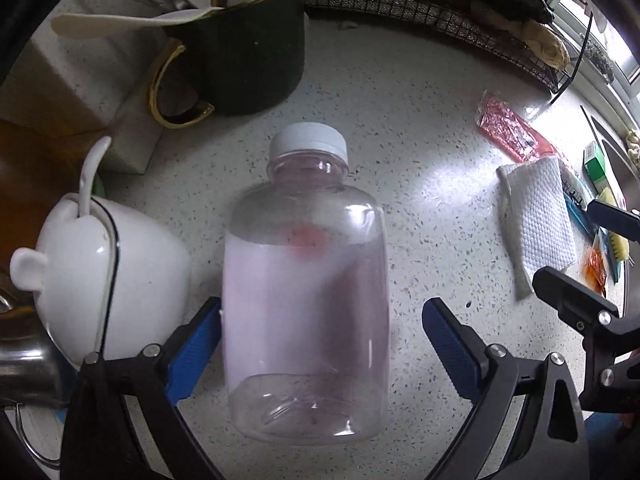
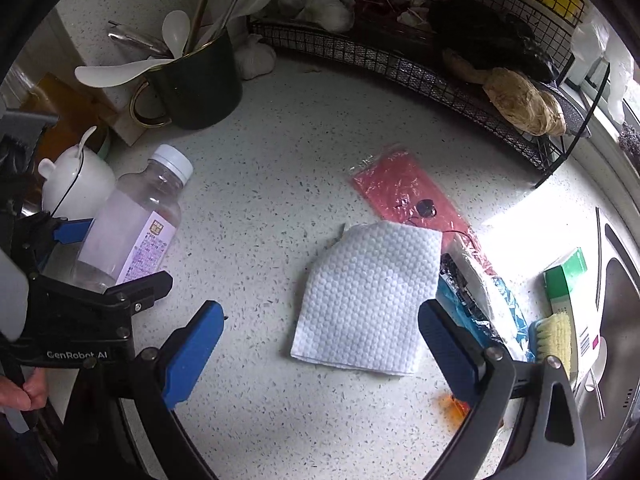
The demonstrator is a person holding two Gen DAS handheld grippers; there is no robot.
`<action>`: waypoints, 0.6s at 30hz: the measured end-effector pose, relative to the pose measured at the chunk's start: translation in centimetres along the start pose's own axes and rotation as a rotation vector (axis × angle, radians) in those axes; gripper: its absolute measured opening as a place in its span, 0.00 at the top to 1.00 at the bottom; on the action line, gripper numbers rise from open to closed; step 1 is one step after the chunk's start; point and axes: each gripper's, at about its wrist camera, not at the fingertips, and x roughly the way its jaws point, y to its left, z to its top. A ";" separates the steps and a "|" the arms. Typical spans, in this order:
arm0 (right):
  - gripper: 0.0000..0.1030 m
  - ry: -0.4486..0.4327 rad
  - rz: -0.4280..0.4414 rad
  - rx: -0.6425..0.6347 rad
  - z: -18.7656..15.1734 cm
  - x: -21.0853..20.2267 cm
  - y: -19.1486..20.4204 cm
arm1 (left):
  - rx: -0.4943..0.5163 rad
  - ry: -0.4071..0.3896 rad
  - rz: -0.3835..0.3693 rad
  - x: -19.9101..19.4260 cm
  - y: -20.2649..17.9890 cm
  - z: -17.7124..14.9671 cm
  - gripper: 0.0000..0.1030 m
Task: Collect trash
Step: 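Grasp the clear plastic bottle with the left tool while the right tool grasps the white wipe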
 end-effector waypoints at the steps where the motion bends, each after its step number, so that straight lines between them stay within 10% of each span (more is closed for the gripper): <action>1: 0.05 0.006 -0.005 0.013 0.0 0.1 -0.2 | -0.002 0.004 -0.013 0.3 -0.2 0.1 0.06; 6: 0.05 0.020 -0.007 0.012 -0.3 0.6 -1.0 | -0.021 0.001 -0.016 1.0 -0.8 -0.3 0.08; 10: 0.05 0.021 0.014 0.014 -0.4 0.5 -1.4 | -0.030 -0.031 0.016 0.4 -1.1 -1.0 0.33; 18: 0.07 0.021 0.049 0.006 -1.0 0.4 -2.1 | -0.095 -0.041 -0.038 -0.4 -1.1 -1.9 0.33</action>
